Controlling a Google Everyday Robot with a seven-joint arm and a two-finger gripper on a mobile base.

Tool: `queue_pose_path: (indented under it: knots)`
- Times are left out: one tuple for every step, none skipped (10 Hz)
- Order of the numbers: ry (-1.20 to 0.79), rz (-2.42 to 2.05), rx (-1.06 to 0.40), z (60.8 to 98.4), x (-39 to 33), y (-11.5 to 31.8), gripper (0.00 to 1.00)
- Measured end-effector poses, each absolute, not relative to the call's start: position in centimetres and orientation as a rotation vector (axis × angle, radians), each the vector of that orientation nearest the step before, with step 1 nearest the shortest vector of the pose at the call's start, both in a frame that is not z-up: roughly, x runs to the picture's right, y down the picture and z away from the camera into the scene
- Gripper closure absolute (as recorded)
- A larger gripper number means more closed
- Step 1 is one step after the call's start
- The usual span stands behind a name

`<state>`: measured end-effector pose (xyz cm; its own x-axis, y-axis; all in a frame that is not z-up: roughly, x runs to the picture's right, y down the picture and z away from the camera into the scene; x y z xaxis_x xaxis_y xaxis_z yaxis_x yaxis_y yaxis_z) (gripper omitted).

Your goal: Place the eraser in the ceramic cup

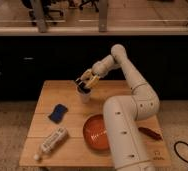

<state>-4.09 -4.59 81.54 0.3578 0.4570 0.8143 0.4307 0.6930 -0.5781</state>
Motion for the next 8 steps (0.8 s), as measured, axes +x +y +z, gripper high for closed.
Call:
queue_pose_path:
  knots:
    - [-1.25,0.02,-0.864,81.54,-4.11,-4.59,1.0]
    - [-1.25,0.02,-0.864,81.54,-4.09,-4.58,1.0]
    - [-1.25,0.02,-0.864,81.54,-4.1,-4.58,1.0]
    - [-1.25,0.02,-0.865,81.54,-4.1,-4.58,0.99]
    - [-1.25,0.02,-0.865,81.55,-4.1,-4.58,0.94]
    - [-1.25,0.02,-0.864,81.54,-4.1,-4.58,0.85]
    - [-1.25,0.02,-0.864,81.54,-4.1,-4.58,0.73]
    - [-1.25,0.02,-0.865,81.54,-4.1,-4.58,0.63]
